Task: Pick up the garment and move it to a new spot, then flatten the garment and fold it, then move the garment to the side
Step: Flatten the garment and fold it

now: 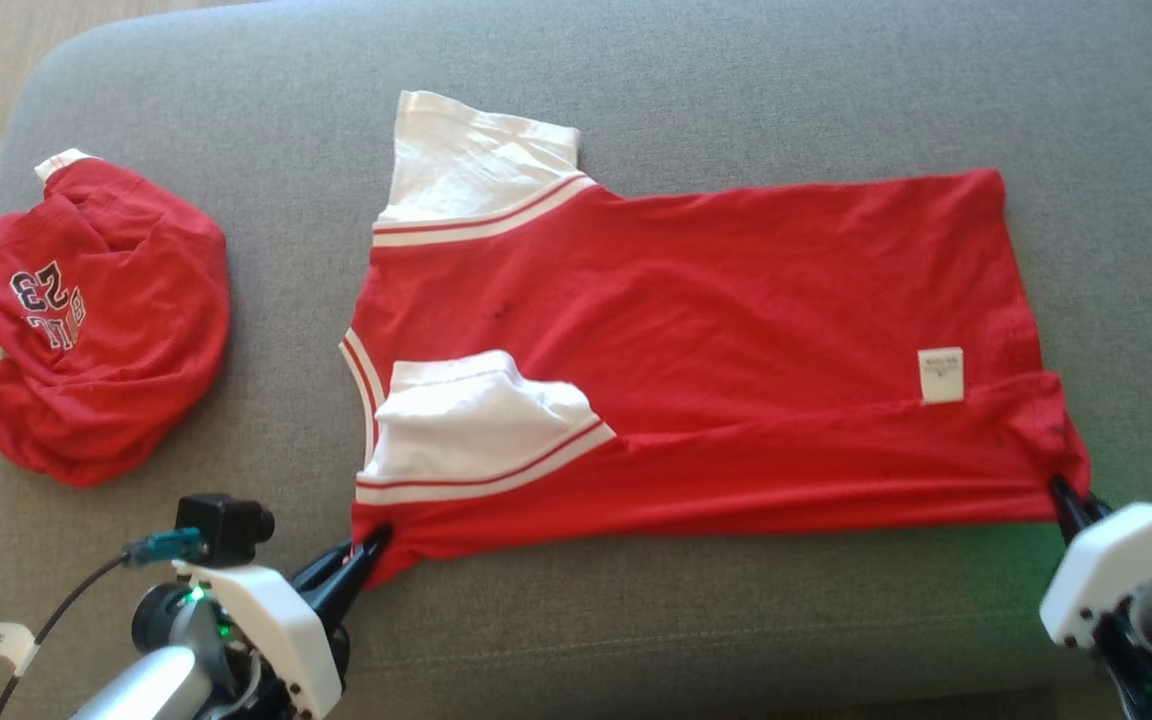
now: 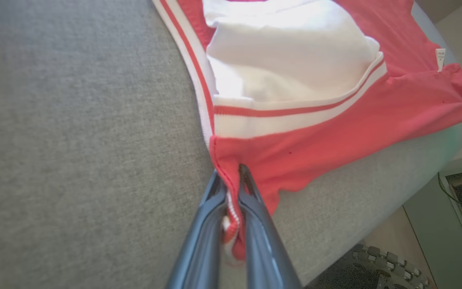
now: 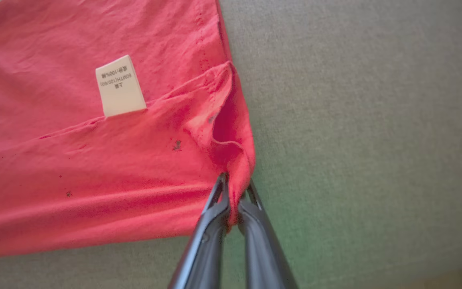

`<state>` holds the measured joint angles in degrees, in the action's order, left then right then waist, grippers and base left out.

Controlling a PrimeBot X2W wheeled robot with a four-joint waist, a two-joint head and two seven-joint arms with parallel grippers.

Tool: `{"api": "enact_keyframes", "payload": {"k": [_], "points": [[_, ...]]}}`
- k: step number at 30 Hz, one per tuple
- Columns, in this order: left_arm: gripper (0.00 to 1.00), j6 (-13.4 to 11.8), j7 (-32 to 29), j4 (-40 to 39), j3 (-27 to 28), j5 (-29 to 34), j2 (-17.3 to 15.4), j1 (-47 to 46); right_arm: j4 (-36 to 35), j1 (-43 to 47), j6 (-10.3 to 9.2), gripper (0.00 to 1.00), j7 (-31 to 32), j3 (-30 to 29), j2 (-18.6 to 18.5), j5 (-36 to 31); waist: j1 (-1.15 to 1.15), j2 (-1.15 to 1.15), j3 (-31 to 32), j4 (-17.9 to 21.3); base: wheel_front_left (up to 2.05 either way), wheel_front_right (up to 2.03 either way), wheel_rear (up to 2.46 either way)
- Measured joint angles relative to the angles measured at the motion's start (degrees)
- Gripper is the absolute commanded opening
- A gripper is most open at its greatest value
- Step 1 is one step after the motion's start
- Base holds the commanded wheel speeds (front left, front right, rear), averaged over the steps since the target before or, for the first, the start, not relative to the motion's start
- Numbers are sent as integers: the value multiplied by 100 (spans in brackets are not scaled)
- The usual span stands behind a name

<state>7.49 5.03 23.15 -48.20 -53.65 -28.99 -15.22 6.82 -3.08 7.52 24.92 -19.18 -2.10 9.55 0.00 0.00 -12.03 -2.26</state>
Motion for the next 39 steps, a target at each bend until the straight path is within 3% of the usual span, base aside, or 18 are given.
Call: {"api": "enact_keyframes", "payload": {"k": [3, 4, 5, 6, 7, 8, 9, 13, 17, 22, 26, 29, 31, 35, 39], "points": [[0, -2, -179, -130, -2, -107, -56, 77, -365, 311, -1, 0, 194, -33, 5, 190, 0, 0, -17, 5, 0, 0, 0], [5, -2, -238, -159, 4, -192, -57, 113, -432, 363, -1, 0, 212, -27, 5, 276, 0, 0, -25, 12, 0, 0, 0], [35, -1, -299, -181, 3, -269, -57, 130, -471, 388, -1, 0, 235, -26, 5, 324, 0, 0, -33, 21, 0, 0, 0], [44, -1, -358, -200, 8, -336, -57, 139, -478, 385, -1, 0, 238, -21, 5, 322, 0, 0, -38, 29, 0, 0, 0], [48, -2, -415, -220, 3, -377, -56, 141, -476, 381, -1, 36, 237, -12, 5, 320, 0, 0, -38, 32, 0, 0, 0], [71, -13, -461, -238, 0, -398, -49, 144, -469, 381, -1, 100, 230, -16, 5, 320, 0, 0, -36, 32, 0, 0, 0], [100, -42, -491, -243, -2, -400, -43, 149, -468, 380, -1, 100, 207, -34, 5, 305, 0, 0, -33, 30, 0, 0, 0], [100, -136, -508, -303, -31, -394, 4, 149, -498, 377, -1, 100, 170, -149, 3, 153, 0, 0, -33, 18, 0, 0, 0], [100, -316, -528, -463, 19, -401, -74, 173, -1087, 377, -1, 100, -51, -137, 4, -78, 0, 0, -50, 12, 0, 0, 0], [100, -756, -568, -937, 541, -493, -754, 98, -1649, 373, -1, 100, -448, 170, 2, 87, 0, 0, -120, 25, 0, 0, 0], [100, -903, -594, -1429, 939, -352, -1181, -671, -1673, 372, -1, 100, -666, 530, 2, 201, 0, 0, -239, 21, 0, 0, 0], [100, -890, -797, -1540, 1029, -183, -1165, -1599, -1572, 371, -1, 100, -762, 713, 2, 123, 0, 0, -366, 30, 0, 0, 0], [100, -742, -948, -1319, 1018, -102, -1047, -2213, -1522, 355, -2, 100, -835, 786, 1, 112, 0, 0, -476, 30, 0, 0, 0], [100, -285, -1317, -375, 789, -69, -532, -3188, -1362, 176, -2, 100, -916, 1147, -1, 113, 0, 0, -664, 65, 0, 0, 0], [100, -102, -1567, 549, 441, 265, -450, -3783, -1343, -91, -2, 100, -1084, 1608, -11, 222, 0, 0, -860, 255, 0, 0, 0]]}}
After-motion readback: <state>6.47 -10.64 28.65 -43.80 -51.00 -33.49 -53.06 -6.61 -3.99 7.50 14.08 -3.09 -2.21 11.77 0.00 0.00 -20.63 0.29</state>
